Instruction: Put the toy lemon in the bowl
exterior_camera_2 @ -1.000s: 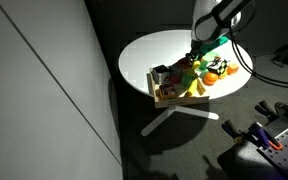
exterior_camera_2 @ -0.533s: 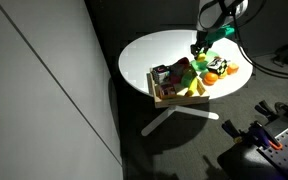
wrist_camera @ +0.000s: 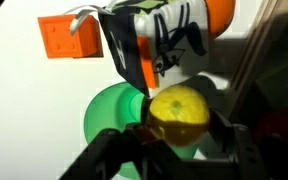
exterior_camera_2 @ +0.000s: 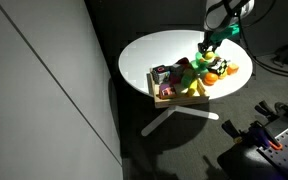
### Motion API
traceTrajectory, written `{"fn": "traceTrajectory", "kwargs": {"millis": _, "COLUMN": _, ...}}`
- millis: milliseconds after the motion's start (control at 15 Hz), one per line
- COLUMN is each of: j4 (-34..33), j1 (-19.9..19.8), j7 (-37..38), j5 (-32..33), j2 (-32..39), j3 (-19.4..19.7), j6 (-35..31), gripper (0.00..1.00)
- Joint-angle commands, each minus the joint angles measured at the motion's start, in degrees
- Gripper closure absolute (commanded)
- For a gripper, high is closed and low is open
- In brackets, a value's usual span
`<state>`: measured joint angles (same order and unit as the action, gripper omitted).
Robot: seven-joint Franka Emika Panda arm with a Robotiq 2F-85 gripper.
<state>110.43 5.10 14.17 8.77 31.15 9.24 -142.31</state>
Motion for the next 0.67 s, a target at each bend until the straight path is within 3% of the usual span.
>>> {"fn": "traceTrajectory", "kwargs": {"millis": 0, "j4": -2.09, "j1": 0.36, "j7": 4.25, "j5": 2.16, "j2": 1.68, "j3": 2.13, "j6": 0.58, "gripper": 0.66}}
{"fn": "traceTrajectory", "kwargs": {"millis": 200, "j4": -2.6, "j1": 0.9, "j7": 7.14, "j5": 3.4, "j2": 2.77, "j3": 3.86, "j6": 0.5, "gripper": 0.66}}
{"fn": "traceTrajectory", "kwargs": {"millis": 267, "j4": -2.82, "j1": 0.99, "j7": 7.75, "j5": 3.66, "j2": 3.09, "j3": 4.17, "j6": 0.64, "gripper": 0.25}}
{"fn": "traceTrajectory", "kwargs": {"millis": 333, "j4": -2.91, "j1": 1.15, "j7": 8.33, "j5": 4.0, "j2": 3.29, "j3": 4.43, "j6": 0.76, "gripper": 0.14}}
{"fn": "traceTrajectory", "kwargs": {"millis": 467, "j4": -2.79, "j1": 1.22, "j7": 8.84, "j5": 4.08, "j2": 3.15, "j3": 4.51, "j6": 0.95, "gripper": 0.01}}
{"fn": "traceTrajectory", "kwargs": {"millis": 600, "j4": -2.36, "j1": 0.93, "j7": 8.36, "j5": 3.49, "j2": 2.39, "j3": 4.0, "j6": 1.2, "gripper": 0.0}}
